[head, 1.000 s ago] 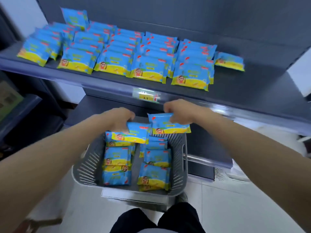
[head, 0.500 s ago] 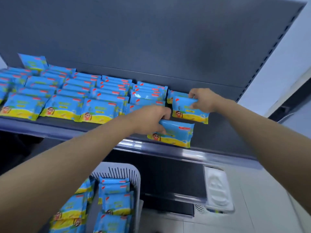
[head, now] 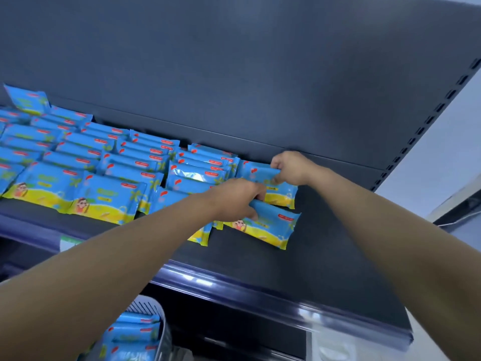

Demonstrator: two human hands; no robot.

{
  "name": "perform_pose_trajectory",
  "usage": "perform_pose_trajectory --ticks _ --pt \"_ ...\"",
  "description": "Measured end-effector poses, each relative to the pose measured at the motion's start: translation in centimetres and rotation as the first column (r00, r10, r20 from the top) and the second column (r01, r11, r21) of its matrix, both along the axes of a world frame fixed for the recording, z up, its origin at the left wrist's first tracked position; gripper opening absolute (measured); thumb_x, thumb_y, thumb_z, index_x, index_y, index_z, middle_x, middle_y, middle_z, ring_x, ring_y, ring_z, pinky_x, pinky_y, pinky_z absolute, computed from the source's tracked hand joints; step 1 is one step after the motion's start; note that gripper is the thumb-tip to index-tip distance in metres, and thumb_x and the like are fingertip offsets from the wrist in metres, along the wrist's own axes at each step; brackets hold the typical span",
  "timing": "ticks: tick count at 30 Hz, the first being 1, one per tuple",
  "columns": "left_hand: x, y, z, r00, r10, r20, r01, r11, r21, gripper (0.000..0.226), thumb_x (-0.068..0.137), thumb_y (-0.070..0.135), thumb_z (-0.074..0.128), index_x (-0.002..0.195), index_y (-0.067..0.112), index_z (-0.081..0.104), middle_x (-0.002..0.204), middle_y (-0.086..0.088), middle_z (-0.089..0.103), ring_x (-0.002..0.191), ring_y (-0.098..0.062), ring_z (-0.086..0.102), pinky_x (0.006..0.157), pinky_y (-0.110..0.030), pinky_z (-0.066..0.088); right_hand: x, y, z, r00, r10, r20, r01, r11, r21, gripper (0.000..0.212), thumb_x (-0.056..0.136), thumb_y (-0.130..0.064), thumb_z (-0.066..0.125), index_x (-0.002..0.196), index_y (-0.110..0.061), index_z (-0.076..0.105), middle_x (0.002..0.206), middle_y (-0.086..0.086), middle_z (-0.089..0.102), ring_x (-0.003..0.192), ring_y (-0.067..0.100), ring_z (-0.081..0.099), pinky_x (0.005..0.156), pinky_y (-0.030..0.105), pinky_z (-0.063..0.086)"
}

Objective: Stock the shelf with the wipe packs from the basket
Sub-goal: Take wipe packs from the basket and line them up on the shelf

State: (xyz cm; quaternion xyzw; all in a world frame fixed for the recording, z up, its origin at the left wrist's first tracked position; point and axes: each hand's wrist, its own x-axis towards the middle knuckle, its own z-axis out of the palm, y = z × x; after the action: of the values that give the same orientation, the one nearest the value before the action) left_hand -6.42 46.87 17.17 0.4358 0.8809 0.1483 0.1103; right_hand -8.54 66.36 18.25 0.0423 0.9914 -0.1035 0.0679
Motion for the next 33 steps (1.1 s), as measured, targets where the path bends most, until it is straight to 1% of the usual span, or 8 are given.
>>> perform_pose_trajectory --ticks 3,8,14,16,20,25,29,33 --pt "-1.5 1.4 -0.3 0.997 0.026 -0.068 -0.026 1.000 0.000 0.031 0.082 0.027 0.067 0.108 0.018 0.053 0.090 -0.001 0.057 0.090 -0.025 0.054 0.068 -0.028 0.033 -0.7 0.4 -0.1 1.000 -0.003 -0.013 0.002 0.999 -0.045 0.022 0.071 -0.019 0.078 0.088 -0.014 0.064 0.086 0.000 0.060 0.077 0.018 0.053 0.069 0.031 0.047" --pt "-3.7 3.0 -1.4 0.978 0.070 -0.195 -0.079 0.996 -0.038 0.040 0.085 0.029 0.062 0.120 0.013 0.050 0.121 -0.006 0.055 0.112 -0.025 0.047 0.096 -0.034 0.034 -0.9 1.8 0.0 0.998 -0.056 -0.027 0.049 0.974 -0.221 0.021 0.077 -0.018 0.075 0.095 -0.009 0.067 0.089 0.003 0.064 0.077 0.016 0.058 0.073 0.030 0.049" --pt "-4.8 3.7 -2.1 0.964 0.087 -0.252 -0.100 0.994 -0.038 0.041 0.081 0.031 0.065 0.114 0.012 0.050 0.117 -0.007 0.050 0.112 -0.024 0.044 0.095 -0.034 0.031 -0.1 1.7 0.7 0.977 -0.137 -0.166 0.091 0.961 -0.262 0.020 0.086 -0.015 0.063 0.105 -0.010 0.064 0.101 0.007 0.067 0.082 0.018 0.060 0.080 0.032 0.050" --pt "-4.6 3.5 -2.2 0.953 0.083 -0.290 -0.097 0.995 -0.036 0.043 0.081 0.033 0.065 0.115 0.011 0.049 0.116 -0.007 0.049 0.112 -0.024 0.043 0.095 -0.034 0.031 0.4 1.0 0.8 0.965 -0.148 -0.219 0.102 0.973 -0.209 0.024 0.087 -0.021 0.061 0.110 -0.013 0.061 0.108 0.006 0.063 0.093 0.022 0.060 0.086 0.035 0.049" --pt "-3.6 1.9 -1.5 0.936 0.107 -0.334 -0.092 0.994 0.059 0.048 0.082 0.033 0.063 0.123 0.012 0.048 0.117 -0.006 0.047 0.114 -0.024 0.042 0.097 -0.033 0.029 1.9 -1.4 1.2 0.933 -0.077 -0.351 0.074 0.997 -0.022 0.033 0.090 -0.025 0.056 0.122 -0.013 0.055 0.125 0.007 0.051 0.118 0.027 0.043 0.099 0.040 0.038" --pt "-1.3 -4.5 0.4 0.882 0.223 -0.414 -0.074 0.935 0.346 0.043 0.080 0.022 0.068 0.118 0.006 0.055 0.111 -0.012 0.054 0.105 -0.031 0.049 0.092 -0.035 0.030 4.4 -6.8 2.3 0.842 0.015 -0.539 0.008 0.999 0.040 0.034 0.089 -0.022 0.056 0.122 -0.012 0.055 0.126 0.006 0.049 0.117 0.028 0.041 0.096 0.039 0.035" --pt "0.6 -10.9 1.5 0.841 0.281 -0.462 -0.071 0.905 0.420 0.038 0.076 0.014 0.071 0.109 0.001 0.059 0.106 -0.016 0.058 0.102 -0.036 0.055 0.089 -0.038 0.035 6.3 -13.6 2.5 0.764 0.095 -0.639 -0.071 0.995 0.064 0.036 0.085 -0.020 0.058 0.119 -0.010 0.056 0.125 0.007 0.052 0.116 0.029 0.044 0.092 0.038 0.035" --pt "2.7 -17.7 2.6 0.795 0.330 -0.509 -0.093 0.895 0.435 0.036 0.074 0.016 0.068 0.106 0.000 0.061 0.104 -0.018 0.060 0.099 -0.037 0.058 0.087 -0.036 0.032 7.5 -20.9 2.7 0.739 0.167 -0.652 -0.128 0.986 0.108 0.036 0.085 -0.022 0.058 0.119 -0.008 0.055 0.127 0.007 0.052 0.117 0.029 0.045 0.091 0.038 0.035"
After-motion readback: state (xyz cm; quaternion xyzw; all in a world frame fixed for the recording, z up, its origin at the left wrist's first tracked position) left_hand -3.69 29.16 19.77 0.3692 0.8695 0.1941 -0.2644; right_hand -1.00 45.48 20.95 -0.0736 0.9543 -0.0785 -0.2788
